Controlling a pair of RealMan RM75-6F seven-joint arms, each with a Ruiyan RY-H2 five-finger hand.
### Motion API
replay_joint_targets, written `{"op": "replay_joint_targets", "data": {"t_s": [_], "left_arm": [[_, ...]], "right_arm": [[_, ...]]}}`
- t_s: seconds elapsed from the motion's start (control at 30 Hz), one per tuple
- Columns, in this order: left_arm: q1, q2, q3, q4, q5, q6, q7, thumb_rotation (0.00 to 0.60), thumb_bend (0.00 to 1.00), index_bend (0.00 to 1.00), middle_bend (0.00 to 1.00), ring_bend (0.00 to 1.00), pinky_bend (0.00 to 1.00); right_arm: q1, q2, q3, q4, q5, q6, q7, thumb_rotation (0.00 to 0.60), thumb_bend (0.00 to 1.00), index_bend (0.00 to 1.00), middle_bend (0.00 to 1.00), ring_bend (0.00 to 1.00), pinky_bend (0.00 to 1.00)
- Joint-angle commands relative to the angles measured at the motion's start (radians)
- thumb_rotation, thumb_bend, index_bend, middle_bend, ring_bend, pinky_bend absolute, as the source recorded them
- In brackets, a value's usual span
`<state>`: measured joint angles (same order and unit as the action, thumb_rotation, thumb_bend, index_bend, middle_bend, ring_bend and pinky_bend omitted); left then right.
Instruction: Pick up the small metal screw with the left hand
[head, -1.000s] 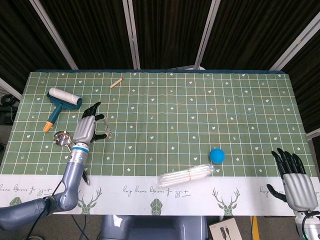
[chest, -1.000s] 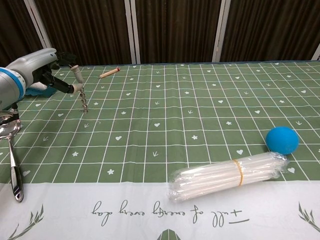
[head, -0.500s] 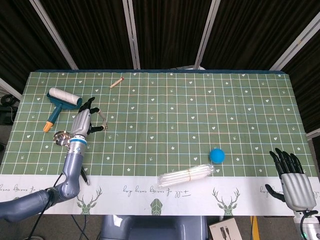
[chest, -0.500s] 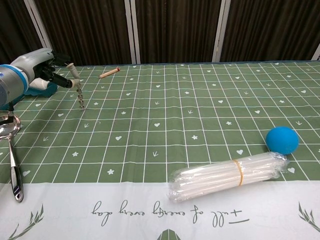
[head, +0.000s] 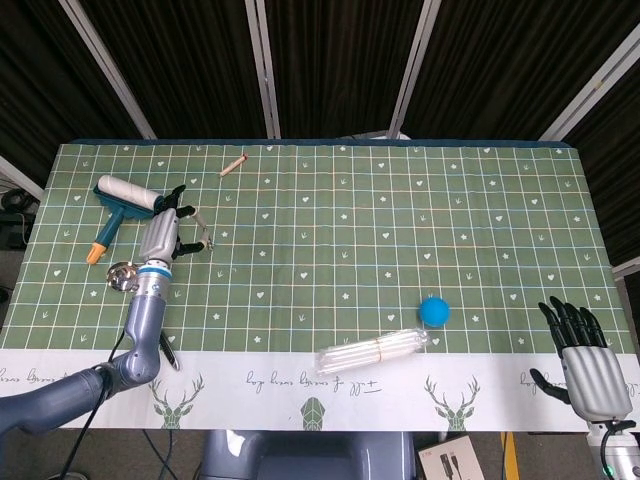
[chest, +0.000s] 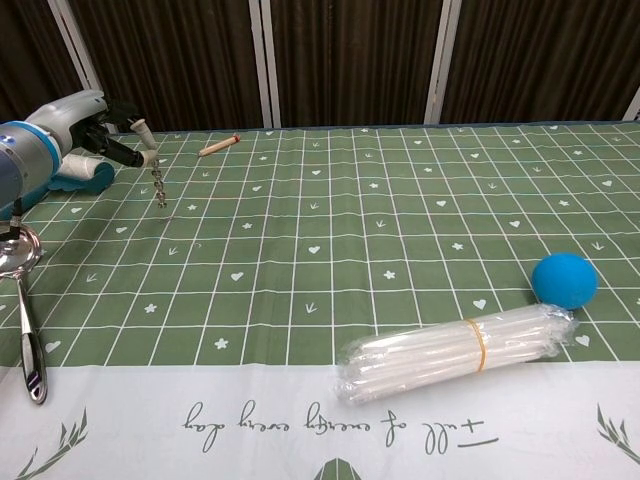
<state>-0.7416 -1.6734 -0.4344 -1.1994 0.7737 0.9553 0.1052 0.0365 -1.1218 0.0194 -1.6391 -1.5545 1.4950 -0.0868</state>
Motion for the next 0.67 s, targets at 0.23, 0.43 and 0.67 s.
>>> {"op": "replay_joint_targets", "data": {"t_s": [0.23, 0.43, 0.67], "left_arm": [[-0.027, -0.026, -0.006, 0.086, -0.020, -0.049, -0.019, 0.600, 0.43, 0.60, 0.00, 0.00, 0.00], [-0.038, -0.040, -0.005, 0.133, -0.016, -0.069, -0.032, 0.600, 0.43, 0.61, 0.00, 0.00, 0.00], [-0.048, -0.053, -0.005, 0.162, -0.012, -0.082, -0.041, 0.600, 0.43, 0.61, 0.00, 0.00, 0.00]], "right_arm": [[0.001, 0.002, -0.001, -0.004, 0.007, -0.006, 0.003, 0.600, 0.11, 0.00, 0.00, 0.00, 0.00], [0.001, 0.004, -0.001, -0.006, 0.007, -0.008, 0.007, 0.600, 0.11, 0.00, 0.00, 0.00, 0.00], [0.001, 0.006, -0.003, -0.007, 0.006, -0.009, 0.010, 0.600, 0.11, 0.00, 0.00, 0.00, 0.00]]}}
